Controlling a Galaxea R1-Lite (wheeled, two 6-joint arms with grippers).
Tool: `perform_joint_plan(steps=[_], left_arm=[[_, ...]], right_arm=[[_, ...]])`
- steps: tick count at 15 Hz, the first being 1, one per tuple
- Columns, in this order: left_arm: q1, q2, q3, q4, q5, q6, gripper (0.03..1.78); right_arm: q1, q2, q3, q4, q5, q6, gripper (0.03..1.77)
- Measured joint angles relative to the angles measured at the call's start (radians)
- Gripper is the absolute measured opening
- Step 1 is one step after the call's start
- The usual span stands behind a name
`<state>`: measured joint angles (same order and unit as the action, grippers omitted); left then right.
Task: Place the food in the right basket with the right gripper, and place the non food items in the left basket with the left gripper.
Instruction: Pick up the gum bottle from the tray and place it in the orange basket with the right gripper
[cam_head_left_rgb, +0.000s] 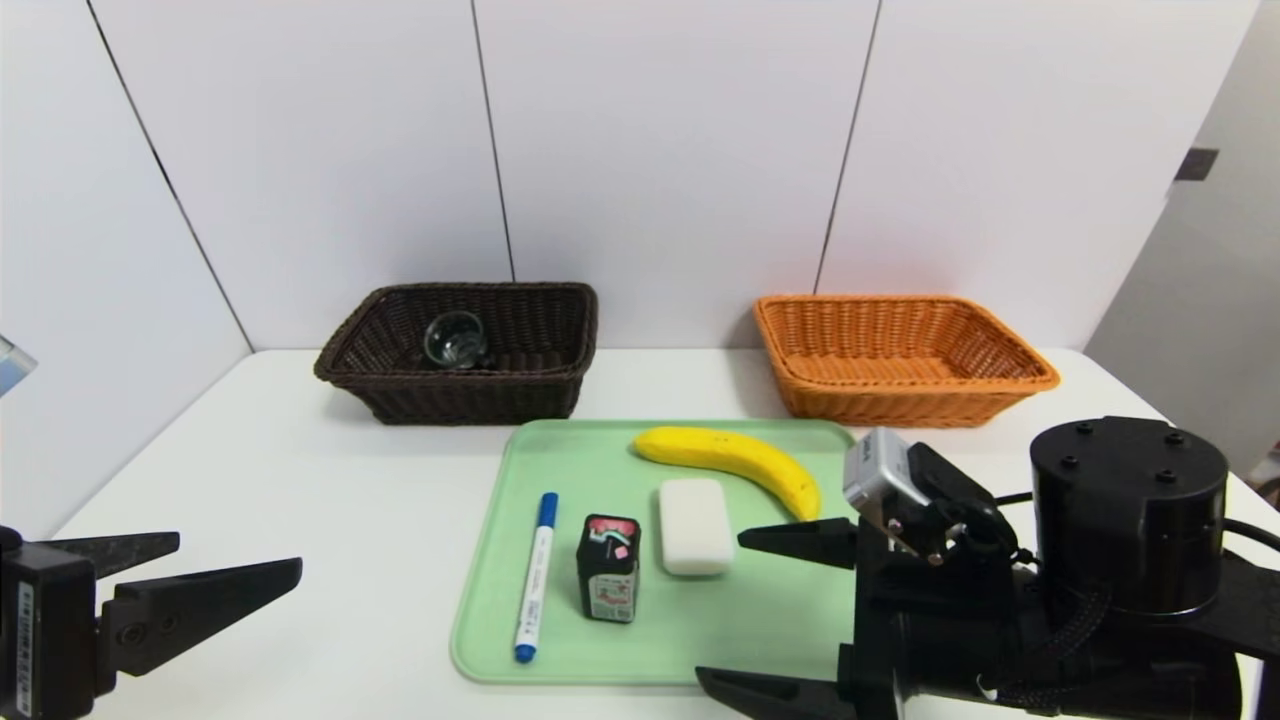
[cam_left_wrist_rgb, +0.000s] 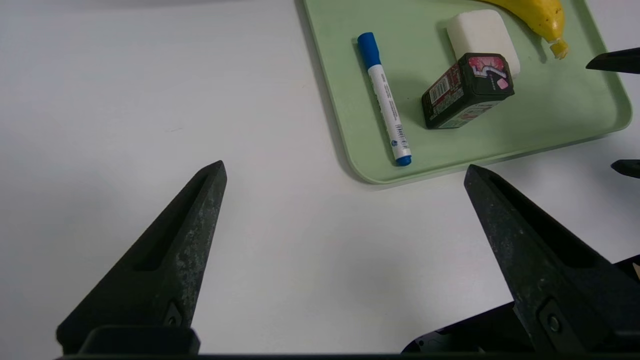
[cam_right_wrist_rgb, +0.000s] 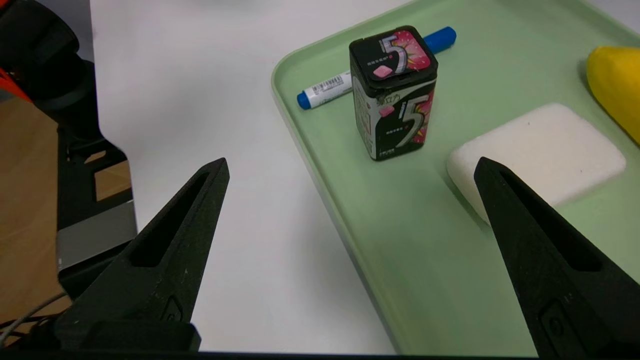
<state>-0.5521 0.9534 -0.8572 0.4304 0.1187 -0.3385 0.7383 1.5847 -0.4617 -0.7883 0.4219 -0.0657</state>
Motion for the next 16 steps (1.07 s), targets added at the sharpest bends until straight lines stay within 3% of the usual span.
perform_joint_plan(steps=[5,13,16], left_arm=[[0.0,0.006,0.0,-0.001,0.0,0.002,1.69],[-0.001,0.019,-0.002,-0.005,-0.001,0.003,1.69],[-0.002,0.022,-0.001,-0.003,-0.029,0.002,1.69]], right_arm=[[0.006,0.188,0.043,-0.349,-0.033,-0.056,1.69],[0.015,0.336,-0.053,-0.37,-0.035,-0.067,1.7],[0.016,0.386,-0.105,-0.368,-0.034,-0.071,1.7]])
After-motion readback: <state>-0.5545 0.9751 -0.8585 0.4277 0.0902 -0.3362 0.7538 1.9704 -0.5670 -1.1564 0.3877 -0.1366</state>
